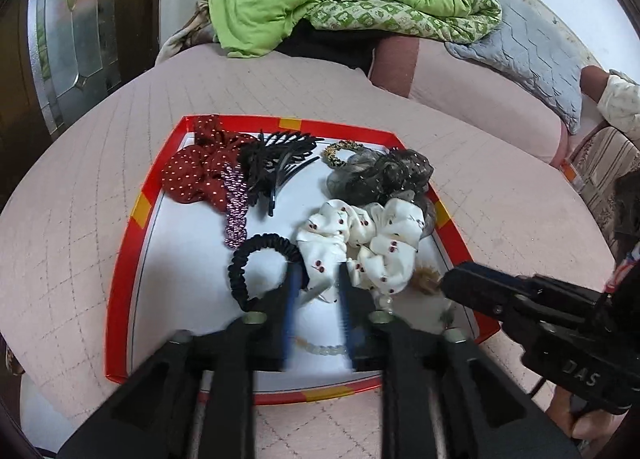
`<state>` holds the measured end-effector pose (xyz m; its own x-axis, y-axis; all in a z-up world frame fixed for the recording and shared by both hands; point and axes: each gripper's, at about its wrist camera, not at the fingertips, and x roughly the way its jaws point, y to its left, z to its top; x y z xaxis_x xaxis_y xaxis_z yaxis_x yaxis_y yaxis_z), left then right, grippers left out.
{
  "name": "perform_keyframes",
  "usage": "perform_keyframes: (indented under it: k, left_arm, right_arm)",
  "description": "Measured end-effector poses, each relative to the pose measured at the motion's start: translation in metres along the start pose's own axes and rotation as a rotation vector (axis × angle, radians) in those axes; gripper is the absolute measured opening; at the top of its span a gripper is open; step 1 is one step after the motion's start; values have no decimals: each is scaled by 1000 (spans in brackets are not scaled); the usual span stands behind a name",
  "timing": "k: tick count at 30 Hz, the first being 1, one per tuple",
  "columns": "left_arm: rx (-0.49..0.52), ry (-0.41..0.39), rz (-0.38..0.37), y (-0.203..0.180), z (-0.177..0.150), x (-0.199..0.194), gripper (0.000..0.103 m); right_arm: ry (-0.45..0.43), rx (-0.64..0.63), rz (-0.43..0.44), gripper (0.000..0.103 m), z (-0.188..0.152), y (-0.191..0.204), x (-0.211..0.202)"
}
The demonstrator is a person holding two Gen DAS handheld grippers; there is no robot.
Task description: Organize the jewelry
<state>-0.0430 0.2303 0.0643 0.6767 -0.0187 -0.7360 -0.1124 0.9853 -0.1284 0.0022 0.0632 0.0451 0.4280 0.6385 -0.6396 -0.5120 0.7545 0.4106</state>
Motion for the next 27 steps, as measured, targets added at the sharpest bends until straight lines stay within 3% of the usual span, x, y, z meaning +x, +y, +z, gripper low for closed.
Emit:
perform_keyframes:
  k: [2,5,9,12,18,27]
  left_arm:
    - [15,-38,38,-1,0,-8,50]
    - [47,-116,126,-8,-5,-28,66]
    - [53,-208,220,-19,-23,-64,95]
    - [40,-272,237,-25,-37,-92,96]
    - [40,-355,214,-34,-55,-127,102]
    - [16,-344,230,-34,-66,-139,103]
  right_arm:
    - [-46,-21,-45,33,1,1,-13]
    - [-117,-30,-86,37,0,6,-39]
    - [-247,-91,-230,74,-21,22,-84]
    - [-313,-143,-295,80,-42,36,-110]
    - [-359,-194,-332,86,-71,51,-136]
    - [-343,-214,-345,86,-88,60,-138]
